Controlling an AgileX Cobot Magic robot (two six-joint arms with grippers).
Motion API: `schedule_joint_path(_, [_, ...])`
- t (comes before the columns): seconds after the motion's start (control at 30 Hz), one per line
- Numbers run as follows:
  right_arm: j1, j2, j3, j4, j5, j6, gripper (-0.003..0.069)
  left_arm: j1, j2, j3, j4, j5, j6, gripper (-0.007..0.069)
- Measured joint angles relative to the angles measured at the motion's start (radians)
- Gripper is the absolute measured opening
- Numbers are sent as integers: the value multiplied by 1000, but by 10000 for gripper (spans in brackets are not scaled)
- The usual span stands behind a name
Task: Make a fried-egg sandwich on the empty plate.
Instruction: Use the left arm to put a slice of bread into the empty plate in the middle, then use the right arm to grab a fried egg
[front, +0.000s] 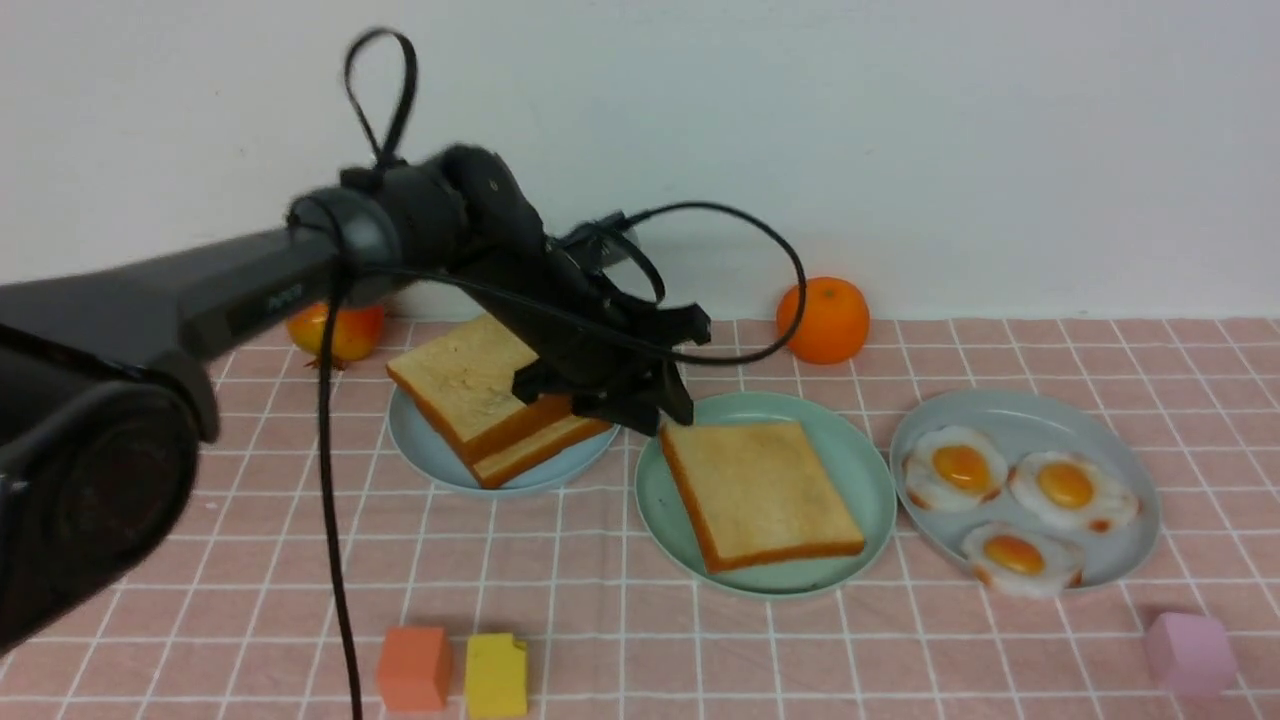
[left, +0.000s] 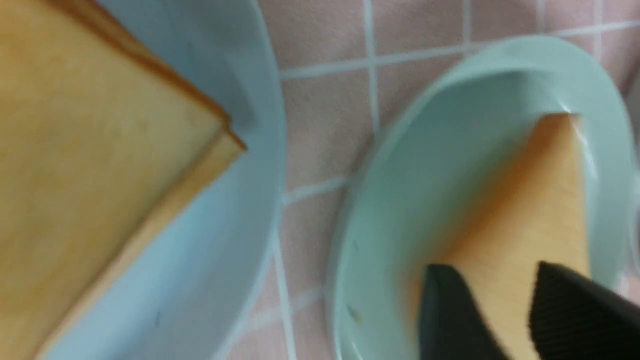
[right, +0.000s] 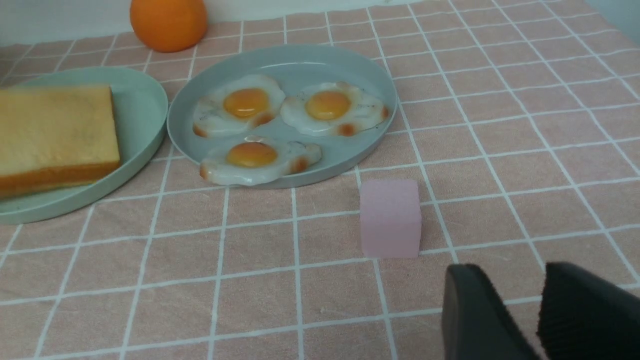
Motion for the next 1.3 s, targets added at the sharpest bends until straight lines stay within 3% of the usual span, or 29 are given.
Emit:
schedule_joint_path(0.07, [0, 0, 0, 0, 0, 0, 242, 8, -27, 0, 13, 29, -7, 382])
schedule_joint_path(0.1, [0, 0, 0, 0, 0, 0, 242, 29, -81, 0, 35, 74, -11, 444])
schedule_joint_path(0.2, [0, 0, 0, -4, 0, 0, 242, 69, -165, 0, 70, 139, -11, 486])
schedule_joint_path(0.47, [0, 0, 0, -21, 1, 0, 242, 208, -435, 0, 134, 304, 11, 476])
schedule_joint_path(0.57, [0, 0, 0, -22, 0, 0, 242, 243, -548, 0, 165, 311, 24, 426])
schedule_joint_path(0.7, [0, 0, 4, -37, -32, 0, 242, 266, -694, 0, 220, 311, 27, 298])
schedule_joint_path(0.9, [0, 0, 5, 118, -361, 72, 242, 269, -946, 160, 221, 311, 49, 43])
schedule_joint_path(1.07, [0, 0, 5, 221, -569, 132, 242, 269, -1152, 454, 196, 186, 164, 13])
schedule_joint_path(1.13, [1, 0, 5, 226, -580, 159, 242, 269, -1201, 551, 173, 132, 209, 13])
schedule_joint_path(1.3, [25, 22, -137, 214, -322, 250, 242, 269, -1352, 842, -28, -11, 426, 13])
